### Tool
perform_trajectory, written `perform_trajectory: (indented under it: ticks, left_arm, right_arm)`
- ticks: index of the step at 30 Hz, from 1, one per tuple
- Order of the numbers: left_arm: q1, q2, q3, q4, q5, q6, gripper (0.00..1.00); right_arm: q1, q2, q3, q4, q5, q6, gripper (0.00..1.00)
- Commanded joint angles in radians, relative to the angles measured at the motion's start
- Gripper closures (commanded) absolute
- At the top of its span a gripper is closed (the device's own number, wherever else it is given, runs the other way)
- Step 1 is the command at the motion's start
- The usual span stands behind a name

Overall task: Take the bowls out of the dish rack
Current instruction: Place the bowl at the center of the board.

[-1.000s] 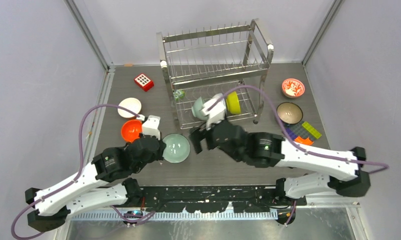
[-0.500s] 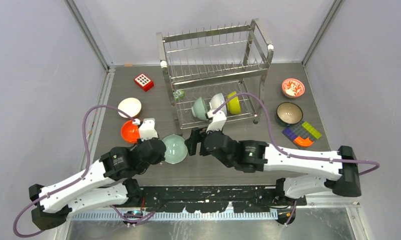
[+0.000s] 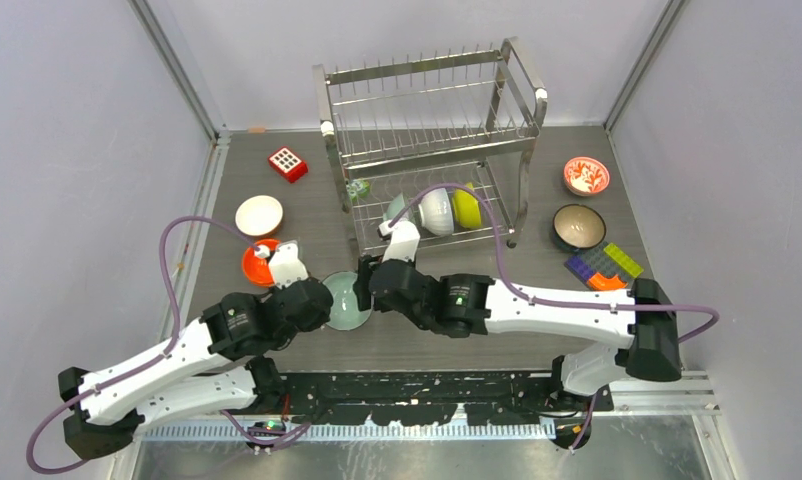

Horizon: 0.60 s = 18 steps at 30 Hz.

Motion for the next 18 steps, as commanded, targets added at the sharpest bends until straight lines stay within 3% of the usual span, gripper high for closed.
perform_trajectory:
  ticks: [1, 18]
  left_arm:
    - [-0.001, -0.017, 0.048, 0.019, -0.033, -0.049, 1.00]
    - [-0.001, -0.051, 0.018, 0.032, -0.030, -0.036, 1.00]
  right_arm:
    - [0.005, 0.042, 0.078, -0.046, 0.016, 0.007, 0.36]
    - [0.004, 0.155, 0.162, -0.104, 0.008, 0.008, 0.36]
